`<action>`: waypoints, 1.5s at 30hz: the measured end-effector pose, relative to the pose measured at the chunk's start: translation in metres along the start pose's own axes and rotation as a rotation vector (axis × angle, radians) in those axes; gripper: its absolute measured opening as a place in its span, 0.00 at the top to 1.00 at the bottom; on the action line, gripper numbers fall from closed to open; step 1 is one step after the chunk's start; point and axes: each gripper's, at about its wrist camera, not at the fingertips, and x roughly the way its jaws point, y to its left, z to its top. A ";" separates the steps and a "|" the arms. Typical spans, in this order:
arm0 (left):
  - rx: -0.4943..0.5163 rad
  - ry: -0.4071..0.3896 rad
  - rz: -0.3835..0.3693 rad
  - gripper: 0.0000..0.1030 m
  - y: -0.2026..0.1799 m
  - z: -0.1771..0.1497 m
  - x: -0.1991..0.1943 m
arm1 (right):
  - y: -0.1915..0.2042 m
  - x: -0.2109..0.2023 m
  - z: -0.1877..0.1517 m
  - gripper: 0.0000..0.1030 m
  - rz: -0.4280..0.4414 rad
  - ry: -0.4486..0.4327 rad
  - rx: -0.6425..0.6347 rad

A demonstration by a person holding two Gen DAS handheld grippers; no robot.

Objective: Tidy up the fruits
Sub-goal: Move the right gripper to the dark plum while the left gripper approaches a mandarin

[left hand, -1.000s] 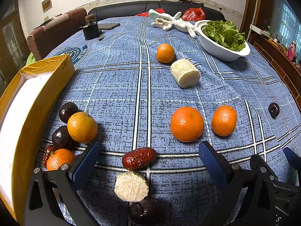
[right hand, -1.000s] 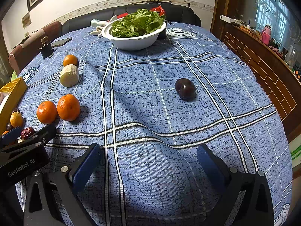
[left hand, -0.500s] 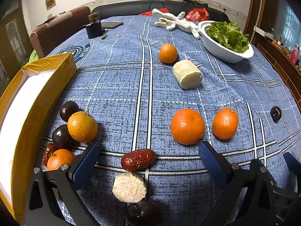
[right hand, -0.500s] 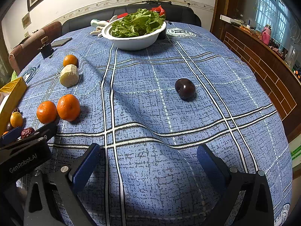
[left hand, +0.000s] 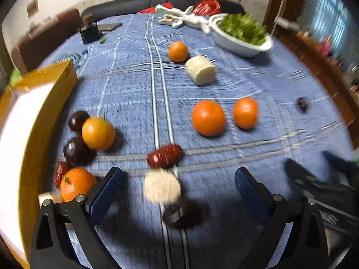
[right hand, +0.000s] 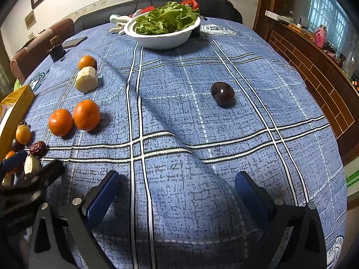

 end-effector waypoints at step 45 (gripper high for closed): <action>-0.114 -0.140 -0.091 0.25 0.115 -0.028 -0.080 | 0.124 -0.019 -0.020 0.42 0.476 -0.018 -0.272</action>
